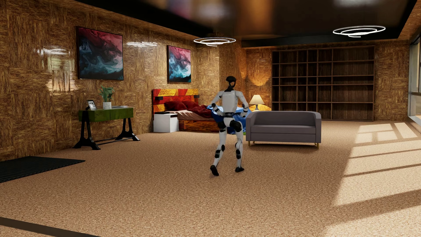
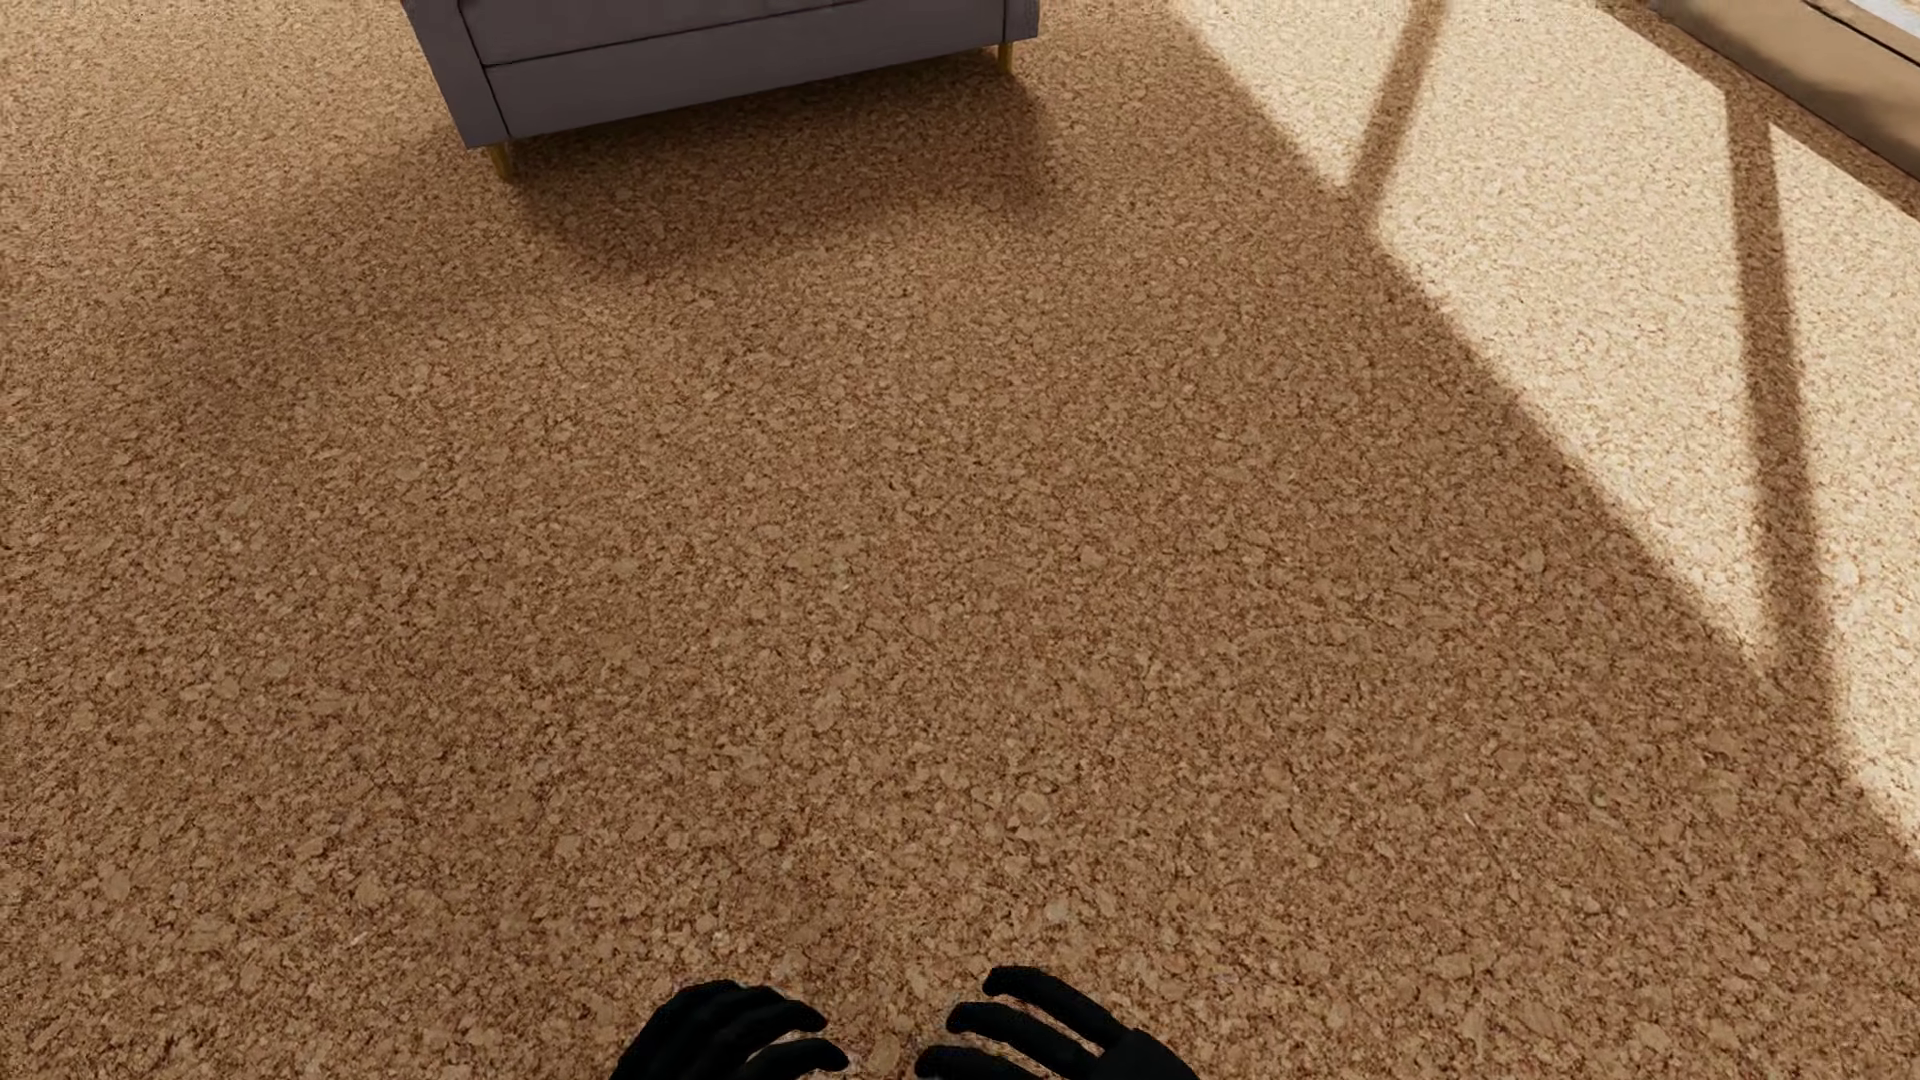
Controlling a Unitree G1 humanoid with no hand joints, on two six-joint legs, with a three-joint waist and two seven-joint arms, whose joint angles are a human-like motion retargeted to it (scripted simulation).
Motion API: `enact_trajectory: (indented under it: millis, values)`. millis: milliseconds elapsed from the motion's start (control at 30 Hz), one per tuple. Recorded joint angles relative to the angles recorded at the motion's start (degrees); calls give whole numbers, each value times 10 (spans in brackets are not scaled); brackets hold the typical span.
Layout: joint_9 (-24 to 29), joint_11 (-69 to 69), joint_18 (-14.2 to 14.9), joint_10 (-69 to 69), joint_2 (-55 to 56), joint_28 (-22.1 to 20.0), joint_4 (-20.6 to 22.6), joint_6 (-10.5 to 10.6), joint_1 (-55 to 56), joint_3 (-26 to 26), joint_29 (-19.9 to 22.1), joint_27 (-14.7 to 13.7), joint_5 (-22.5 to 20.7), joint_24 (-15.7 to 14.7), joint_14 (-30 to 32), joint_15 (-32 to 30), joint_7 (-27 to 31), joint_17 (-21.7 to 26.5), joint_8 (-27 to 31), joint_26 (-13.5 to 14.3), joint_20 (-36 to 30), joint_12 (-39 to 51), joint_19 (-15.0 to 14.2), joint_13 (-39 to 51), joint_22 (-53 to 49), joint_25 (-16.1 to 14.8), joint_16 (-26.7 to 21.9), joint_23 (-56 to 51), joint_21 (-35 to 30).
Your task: Walk towards dark sofa
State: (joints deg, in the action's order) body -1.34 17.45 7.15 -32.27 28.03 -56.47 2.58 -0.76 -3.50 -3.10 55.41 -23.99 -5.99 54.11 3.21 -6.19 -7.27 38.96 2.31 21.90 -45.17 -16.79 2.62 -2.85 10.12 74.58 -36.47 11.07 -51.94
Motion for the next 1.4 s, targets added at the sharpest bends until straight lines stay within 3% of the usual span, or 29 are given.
enact_trajectory:
  millis: [67,100,133,200,233,300,367,400,500,567,667,733,800,900,933,1033,1133,1200,1267,1333,1400]
  values:
    - [4,26,62,-177,-22,2,-40,21,81,-2,-26,-5,-8,10,99,43,16,-4,-30,-2,-30,11,12,0,16,-10,-41,-1,-10]
    - [7,39,70,-261,-33,3,-72,32,126,-5,-23,-10,-14,11,157,64,9,-6,-46,-3,-43,20,18,6,16,-17,-57,-4,-21]
    - [11,48,70,-326,-46,1,-95,43,173,-6,-7,-13,-20,7,168,83,18,-8,-60,-3,-50,28,22,17,10,-23,-62,-4,-35]
    - [17,65,70,-391,-77,0,-105,61,252,-5,10,-11,-29,-3,65,122,50,-16,-80,-1,-39,32,24,38,-17,-34,-61,-14,-57]
    - [19,73,57,-385,-93,0,-106,65,281,-1,11,-5,-32,6,8,140,60,-19,-84,-1,-29,28,24,42,-31,-43,-65,-16,-67]
    - [22,85,27,-315,-125,0,-102,68,325,10,11,6,-32,27,-85,174,71,-17,-80,-6,-16,28,22,28,-41,-54,-77,-11,-90]
    - [22,79,-20,-192,-158,0,-109,65,360,23,11,12,-30,43,-119,197,56,-10,-72,-9,3,15,21,36,-48,-70,-68,1,-116]
    - [22,69,-30,-118,-175,0,-110,62,371,27,11,14,-29,44,-116,205,43,-8,-69,-8,13,9,20,42,-51,-73,-58,3,-125]
    - [18,34,-11,138,-223,0,-96,50,372,34,11,18,-24,51,-39,217,11,-9,-60,1,49,-5,16,50,-62,-82,-28,1,-132]
    - [15,26,45,213,-254,0,-74,40,377,37,11,25,-24,67,-59,226,40,-9,-52,12,65,-8,11,47,-66,-86,-21,-1,-128]
    - [10,26,-21,152,-309,0,-50,22,369,39,11,29,-9,73,38,218,48,-5,-40,20,77,-4,2,32,-80,-93,2,1,-111]
    - [4,59,-59,114,-327,0,-36,3,350,40,11,22,11,69,19,162,36,-9,-34,28,89,-8,-7,35,-90,-81,18,8,-103]
    - [-3,121,-69,127,-314,0,-17,-18,309,40,11,13,42,65,-8,74,13,0,-25,30,91,-14,-27,52,-80,-74,26,30,-123]
    - [-7,336,-77,128,-211,1,8,-46,267,44,8,19,106,71,-53,-59,-25,38,-32,34,80,-13,-105,97,-57,-106,37,53,-201]
    - [-5,413,-83,114,-166,0,18,-55,261,44,7,25,130,65,-73,-68,-36,51,-35,36,76,-11,-85,108,-57,-117,41,48,-218]
    - [2,530,-97,83,-52,0,44,-73,228,42,10,41,146,39,-123,35,-59,60,-7,31,64,-2,-84,120,-66,-125,48,24,-221]
    - [7,454,-102,80,17,0,60,-77,174,38,10,54,147,46,-159,138,-64,69,-3,27,49,-9,-55,99,-47,-98,37,8,-199]
    - [8,339,-104,92,47,0,66,-75,140,32,9,53,139,37,-172,161,-60,71,-20,23,36,-6,-42,84,-39,-86,35,5,-179]
    - [8,207,-105,110,65,0,71,-72,108,25,8,51,121,31,-181,127,-54,69,-36,19,27,-5,-28,76,-40,-79,35,2,-163]
    - [7,61,-105,132,66,0,75,-67,77,19,6,53,94,25,-183,58,-45,64,-40,13,17,-2,-47,68,-44,-79,30,1,-153]
    - [6,-53,-103,151,54,0,79,-61,43,15,0,49,65,18,-188,43,-34,53,-21,12,11,0,-61,61,-46,-74,23,7,-134]
